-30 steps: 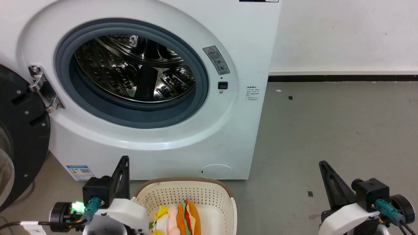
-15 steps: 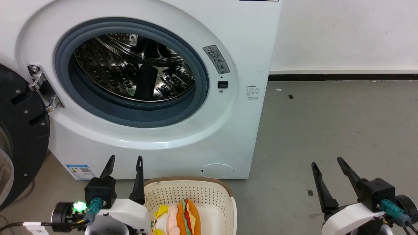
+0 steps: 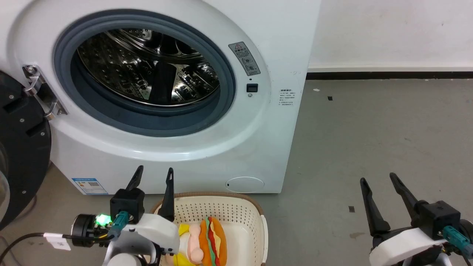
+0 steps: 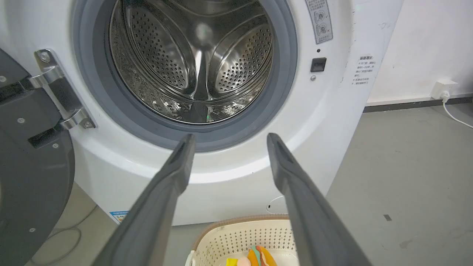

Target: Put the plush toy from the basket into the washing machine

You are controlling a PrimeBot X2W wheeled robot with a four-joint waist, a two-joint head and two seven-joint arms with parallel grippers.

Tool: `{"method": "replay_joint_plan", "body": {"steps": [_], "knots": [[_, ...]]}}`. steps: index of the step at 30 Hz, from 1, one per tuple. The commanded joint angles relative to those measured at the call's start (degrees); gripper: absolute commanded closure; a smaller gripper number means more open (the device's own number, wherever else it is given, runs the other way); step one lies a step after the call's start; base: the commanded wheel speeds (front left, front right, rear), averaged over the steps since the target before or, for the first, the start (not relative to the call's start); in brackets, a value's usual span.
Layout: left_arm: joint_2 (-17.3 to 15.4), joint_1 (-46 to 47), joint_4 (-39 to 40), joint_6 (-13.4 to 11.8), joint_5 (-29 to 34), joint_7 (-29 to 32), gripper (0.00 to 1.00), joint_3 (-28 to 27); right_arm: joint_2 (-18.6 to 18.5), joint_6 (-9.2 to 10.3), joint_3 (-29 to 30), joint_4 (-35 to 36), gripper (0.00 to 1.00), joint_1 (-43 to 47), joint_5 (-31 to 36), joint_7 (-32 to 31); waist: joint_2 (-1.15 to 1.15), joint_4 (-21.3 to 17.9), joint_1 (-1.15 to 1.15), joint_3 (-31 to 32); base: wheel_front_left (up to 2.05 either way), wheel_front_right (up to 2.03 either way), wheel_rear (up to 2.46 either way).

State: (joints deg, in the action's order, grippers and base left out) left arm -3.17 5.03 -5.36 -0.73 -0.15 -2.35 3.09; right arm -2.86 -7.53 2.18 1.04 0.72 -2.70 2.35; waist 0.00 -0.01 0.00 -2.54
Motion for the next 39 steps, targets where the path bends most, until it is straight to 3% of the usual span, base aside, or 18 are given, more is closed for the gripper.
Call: {"method": "replay_joint_plan", "body": {"steps": [1, 20, 39], "knots": [[-0.36, 1.57, -1.01, 0.36, -0.02, -0.57, 0.00, 0.37, 0.00, 0.01, 0.42, 0.53, 0.00, -1.16, -0.84, 0.63, 0.00, -0.11, 0.00, -0.48, 0.00, 0.00, 0.00], [-0.03, 13.03, -20.85, 3.14, -4.45, 0.08, 0.00, 2.76, -0.01, 0.02, 2.14, 2.27, 0.00, -5.50, -4.36, 3.14, 0.00, -1.83, 0.00, -9.93, 0.00, 0.00, 0.00], [-3.08, 23.03, -32.71, 2.79, -6.82, 6.65, 0.00, 5.55, -0.01, 0.02, 4.28, 4.64, 0.00, -11.05, -8.46, 5.40, 0.00, -4.60, 0.00, -24.50, 0.00, 0.00, 0.00]]}}
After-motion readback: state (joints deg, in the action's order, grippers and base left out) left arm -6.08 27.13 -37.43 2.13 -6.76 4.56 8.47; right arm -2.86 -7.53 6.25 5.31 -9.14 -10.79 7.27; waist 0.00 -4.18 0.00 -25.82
